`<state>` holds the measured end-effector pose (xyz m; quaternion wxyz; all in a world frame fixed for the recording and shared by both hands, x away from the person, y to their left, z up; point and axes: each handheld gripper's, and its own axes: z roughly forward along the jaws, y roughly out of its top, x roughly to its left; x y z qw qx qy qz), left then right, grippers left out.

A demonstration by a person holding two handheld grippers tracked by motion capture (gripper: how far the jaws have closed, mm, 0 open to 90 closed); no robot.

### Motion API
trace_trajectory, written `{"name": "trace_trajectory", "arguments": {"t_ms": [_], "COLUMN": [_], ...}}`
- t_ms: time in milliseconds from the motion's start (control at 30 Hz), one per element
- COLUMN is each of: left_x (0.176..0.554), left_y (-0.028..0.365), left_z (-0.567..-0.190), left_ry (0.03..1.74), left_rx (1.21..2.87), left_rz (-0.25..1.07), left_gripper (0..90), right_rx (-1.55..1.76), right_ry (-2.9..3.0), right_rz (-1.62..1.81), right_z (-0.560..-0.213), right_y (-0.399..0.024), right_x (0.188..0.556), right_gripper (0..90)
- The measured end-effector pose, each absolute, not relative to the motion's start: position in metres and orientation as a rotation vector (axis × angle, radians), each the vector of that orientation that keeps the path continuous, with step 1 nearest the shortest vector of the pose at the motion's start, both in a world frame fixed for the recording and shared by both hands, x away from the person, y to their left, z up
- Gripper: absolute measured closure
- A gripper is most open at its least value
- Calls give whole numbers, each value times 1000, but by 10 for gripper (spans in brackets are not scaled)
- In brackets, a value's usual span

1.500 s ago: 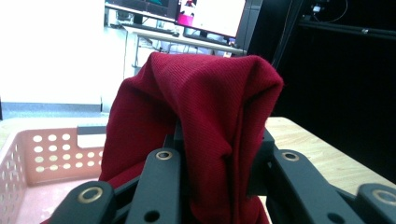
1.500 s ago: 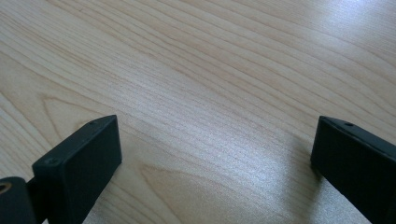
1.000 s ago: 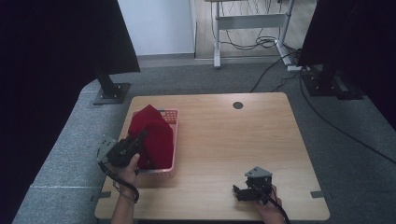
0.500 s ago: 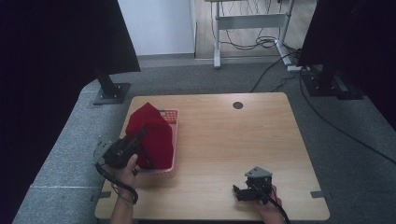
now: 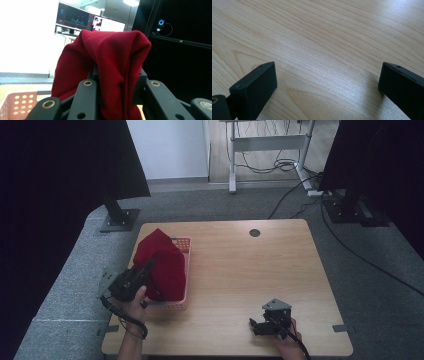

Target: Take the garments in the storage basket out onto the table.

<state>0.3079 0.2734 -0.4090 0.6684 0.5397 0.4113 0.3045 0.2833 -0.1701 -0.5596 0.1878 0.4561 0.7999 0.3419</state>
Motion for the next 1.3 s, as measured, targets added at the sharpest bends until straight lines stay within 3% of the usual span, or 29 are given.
{"name": "trace_trajectory", "arguments": {"t_ms": [1300], "left_x": [294], "left_y": [259], "left_z": [-395], "left_ry": [859], "left_rx": [1223], "left_rz": [675], "left_gripper": [716], "right_rx": [1282], "right_ry": [2250], "right_rz": [962], "right_z": [-560], "right_y": [-170], "right_x": [283], "right_gripper": [15]}}
